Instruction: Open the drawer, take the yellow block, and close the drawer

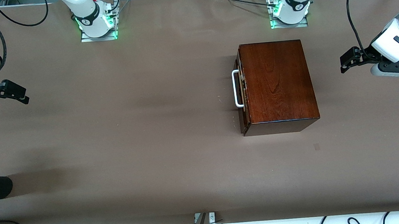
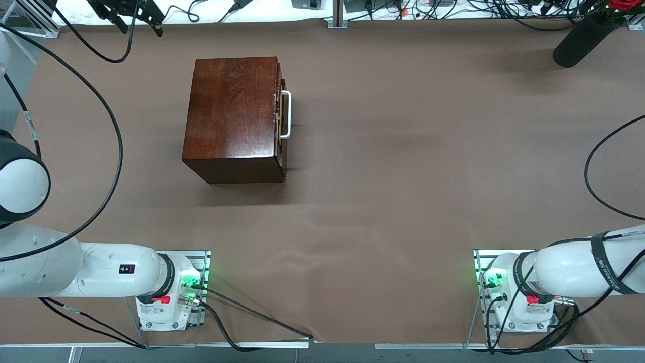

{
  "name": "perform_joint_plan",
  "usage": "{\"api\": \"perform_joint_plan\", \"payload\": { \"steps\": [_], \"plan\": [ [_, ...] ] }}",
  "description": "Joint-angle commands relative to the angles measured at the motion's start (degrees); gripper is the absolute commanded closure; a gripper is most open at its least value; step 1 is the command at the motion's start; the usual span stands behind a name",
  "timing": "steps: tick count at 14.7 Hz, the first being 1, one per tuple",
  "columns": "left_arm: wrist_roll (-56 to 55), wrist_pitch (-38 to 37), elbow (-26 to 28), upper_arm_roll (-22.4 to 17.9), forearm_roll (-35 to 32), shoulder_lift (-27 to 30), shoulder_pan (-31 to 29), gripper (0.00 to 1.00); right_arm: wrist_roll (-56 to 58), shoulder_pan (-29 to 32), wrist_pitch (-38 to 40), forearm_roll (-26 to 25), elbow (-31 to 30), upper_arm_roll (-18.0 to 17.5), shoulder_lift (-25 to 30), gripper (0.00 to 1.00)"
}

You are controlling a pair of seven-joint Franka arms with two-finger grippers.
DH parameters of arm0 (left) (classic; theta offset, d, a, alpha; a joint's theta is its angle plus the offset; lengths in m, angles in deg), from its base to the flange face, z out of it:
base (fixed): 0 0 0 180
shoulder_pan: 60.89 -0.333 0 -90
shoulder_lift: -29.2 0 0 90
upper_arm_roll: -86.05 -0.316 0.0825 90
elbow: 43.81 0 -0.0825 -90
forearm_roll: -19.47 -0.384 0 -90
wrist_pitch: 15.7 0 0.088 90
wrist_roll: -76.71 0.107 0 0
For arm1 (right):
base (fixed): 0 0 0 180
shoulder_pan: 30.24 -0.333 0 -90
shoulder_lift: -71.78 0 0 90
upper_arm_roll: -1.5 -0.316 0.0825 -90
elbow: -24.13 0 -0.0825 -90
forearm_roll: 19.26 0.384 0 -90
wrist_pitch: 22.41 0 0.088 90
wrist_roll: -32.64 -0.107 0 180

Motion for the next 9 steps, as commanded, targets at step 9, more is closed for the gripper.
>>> {"api": "perform_joint_plan", "payload": {
  "steps": [9],
  "plan": [
    [0.37, -4.55, -0.24, 0.08, -0.48, 0.51, -0.18, 0.00, 0.39, 0.04, 0.44, -0.80, 0.06, -0.33, 0.65, 0.00]
  ]
}}
